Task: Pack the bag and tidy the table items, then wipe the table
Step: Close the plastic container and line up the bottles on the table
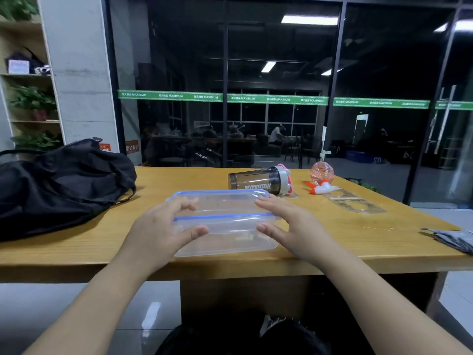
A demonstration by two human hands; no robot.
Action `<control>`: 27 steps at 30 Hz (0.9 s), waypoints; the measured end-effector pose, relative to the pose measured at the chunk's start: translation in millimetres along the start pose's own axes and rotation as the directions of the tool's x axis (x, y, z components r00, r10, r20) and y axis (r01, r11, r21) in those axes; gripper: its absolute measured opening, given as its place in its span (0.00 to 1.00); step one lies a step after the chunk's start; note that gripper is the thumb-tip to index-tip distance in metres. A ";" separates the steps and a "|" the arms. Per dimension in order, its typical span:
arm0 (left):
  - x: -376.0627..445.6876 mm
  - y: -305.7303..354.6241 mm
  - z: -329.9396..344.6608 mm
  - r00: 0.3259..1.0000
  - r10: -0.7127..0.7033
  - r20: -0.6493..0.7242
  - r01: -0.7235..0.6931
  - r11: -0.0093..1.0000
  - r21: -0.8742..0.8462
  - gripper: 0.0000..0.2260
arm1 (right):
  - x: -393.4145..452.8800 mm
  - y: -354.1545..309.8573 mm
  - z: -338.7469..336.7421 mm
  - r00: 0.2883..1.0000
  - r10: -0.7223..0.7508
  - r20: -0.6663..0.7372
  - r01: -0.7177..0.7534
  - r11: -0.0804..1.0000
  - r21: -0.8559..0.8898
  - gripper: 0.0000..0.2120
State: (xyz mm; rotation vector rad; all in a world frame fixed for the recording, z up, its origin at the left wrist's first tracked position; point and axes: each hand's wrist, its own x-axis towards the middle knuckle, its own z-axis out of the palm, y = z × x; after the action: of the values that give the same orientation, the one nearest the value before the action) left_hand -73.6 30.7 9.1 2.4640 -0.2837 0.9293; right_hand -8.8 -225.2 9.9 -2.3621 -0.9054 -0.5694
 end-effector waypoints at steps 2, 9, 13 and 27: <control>-0.5 -1.9 -0.7 0.999 0.043 -0.003 -0.043 0.998 0.037 0.27 | 0.2 0.8 2.3 0.999 -0.014 -0.041 0.014 1.000 -0.004 0.27; -3.0 1.6 -1.4 0.997 0.064 -0.040 -0.065 0.998 -0.005 0.27 | -1.2 4.5 9.1 0.989 -0.070 -0.128 0.068 0.997 -0.020 0.31; -5.0 3.2 -1.2 0.995 0.088 -0.054 -0.088 0.996 0.002 0.26 | -1.8 4.5 9.4 0.980 -0.098 -0.170 0.095 0.995 -0.029 0.26; -4.4 5.7 -2.7 0.997 0.063 -0.051 -0.061 0.997 0.042 0.25 | -3.8 -4.2 3.2 0.964 -0.116 -0.237 0.101 0.992 -0.076 0.21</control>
State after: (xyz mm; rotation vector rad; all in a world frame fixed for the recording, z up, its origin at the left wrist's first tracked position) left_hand -80.4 27.3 10.1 2.4756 -0.3288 1.0334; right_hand -13.7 -222.4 6.8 -2.2453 -0.9203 -0.9202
